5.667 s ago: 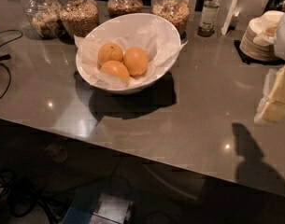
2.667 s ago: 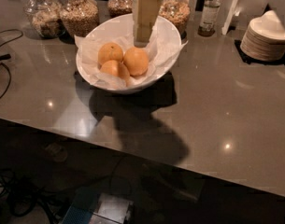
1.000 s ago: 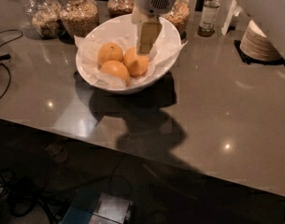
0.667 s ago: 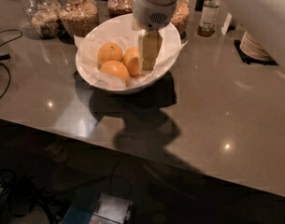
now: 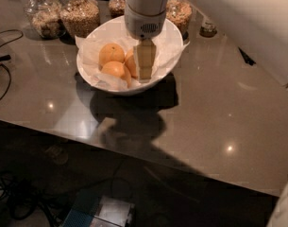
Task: Pick orange from white bowl
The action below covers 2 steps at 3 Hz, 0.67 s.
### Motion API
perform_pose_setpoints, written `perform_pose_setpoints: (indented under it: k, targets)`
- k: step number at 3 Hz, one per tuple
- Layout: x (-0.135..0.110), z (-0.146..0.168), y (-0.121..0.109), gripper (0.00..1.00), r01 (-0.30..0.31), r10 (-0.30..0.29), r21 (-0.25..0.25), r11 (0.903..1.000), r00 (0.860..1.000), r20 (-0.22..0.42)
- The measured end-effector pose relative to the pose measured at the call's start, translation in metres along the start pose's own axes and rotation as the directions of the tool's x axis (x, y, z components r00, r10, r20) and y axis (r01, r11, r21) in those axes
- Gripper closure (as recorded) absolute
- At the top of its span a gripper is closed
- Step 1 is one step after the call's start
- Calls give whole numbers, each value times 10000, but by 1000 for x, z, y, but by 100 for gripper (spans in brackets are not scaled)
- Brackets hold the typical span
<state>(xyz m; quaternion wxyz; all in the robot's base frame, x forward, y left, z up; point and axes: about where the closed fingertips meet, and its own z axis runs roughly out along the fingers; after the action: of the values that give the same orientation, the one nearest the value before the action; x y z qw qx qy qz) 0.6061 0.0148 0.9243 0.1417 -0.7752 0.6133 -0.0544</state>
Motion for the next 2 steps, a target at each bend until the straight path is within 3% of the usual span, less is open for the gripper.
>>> perform_pose_setpoints:
  k: [2]
  targets:
    - [-14, -20, -21, 13, 391, -375, 428, 9983, 9986, -377]
